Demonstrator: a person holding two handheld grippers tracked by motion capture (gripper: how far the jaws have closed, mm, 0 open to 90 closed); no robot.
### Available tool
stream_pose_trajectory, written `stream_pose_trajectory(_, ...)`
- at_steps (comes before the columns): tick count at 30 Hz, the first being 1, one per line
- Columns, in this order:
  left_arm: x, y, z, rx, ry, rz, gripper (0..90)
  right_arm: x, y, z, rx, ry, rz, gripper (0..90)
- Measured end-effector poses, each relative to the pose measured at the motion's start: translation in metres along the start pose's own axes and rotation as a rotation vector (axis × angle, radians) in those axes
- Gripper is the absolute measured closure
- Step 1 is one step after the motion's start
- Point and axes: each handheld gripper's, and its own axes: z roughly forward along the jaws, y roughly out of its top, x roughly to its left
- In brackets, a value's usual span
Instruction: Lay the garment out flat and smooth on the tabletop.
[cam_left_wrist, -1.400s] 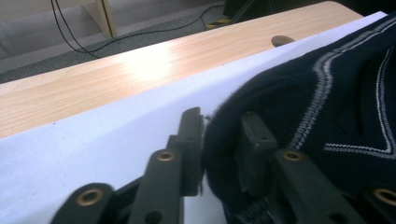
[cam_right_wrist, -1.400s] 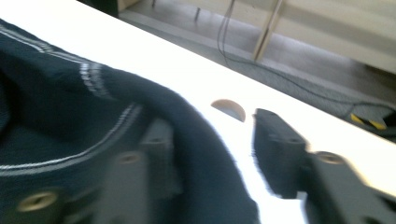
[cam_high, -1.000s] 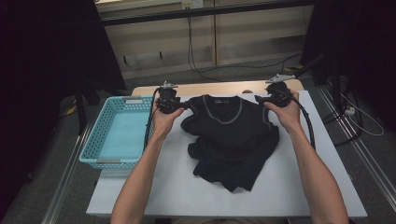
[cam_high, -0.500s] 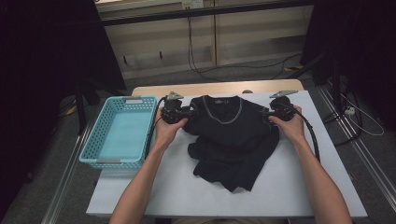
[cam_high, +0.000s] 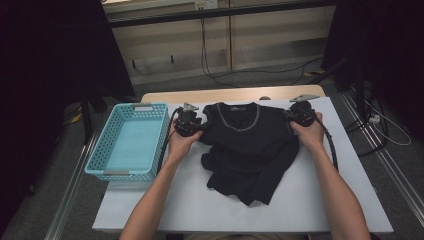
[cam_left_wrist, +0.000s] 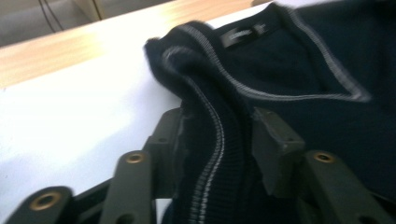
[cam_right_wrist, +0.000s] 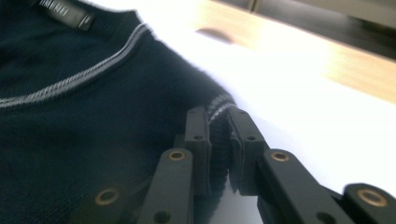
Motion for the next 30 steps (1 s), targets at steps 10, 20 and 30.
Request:
stream_pose_trajectory(10, 0.012, -0.004, -0.005, -0.008, 0.042, -0.054, 60.8, -0.010, 0.006, -0.004, -0.024, -0.044, 0.038, 65.0)
stream_pose_trajectory(20, -0.008, -0.012, -0.039, -0.068, -0.049, -0.011, 51.4, -0.006, -0.010, -0.040, -0.076, 0.019, 0.033, 49.2)
stream_pose_trajectory(30, -0.033, -0.036, -0.066, -0.061, -0.105, 0.082, 47.5, 0.037, -0.032, -0.085, -0.099, 0.121, -0.087, 46.4)
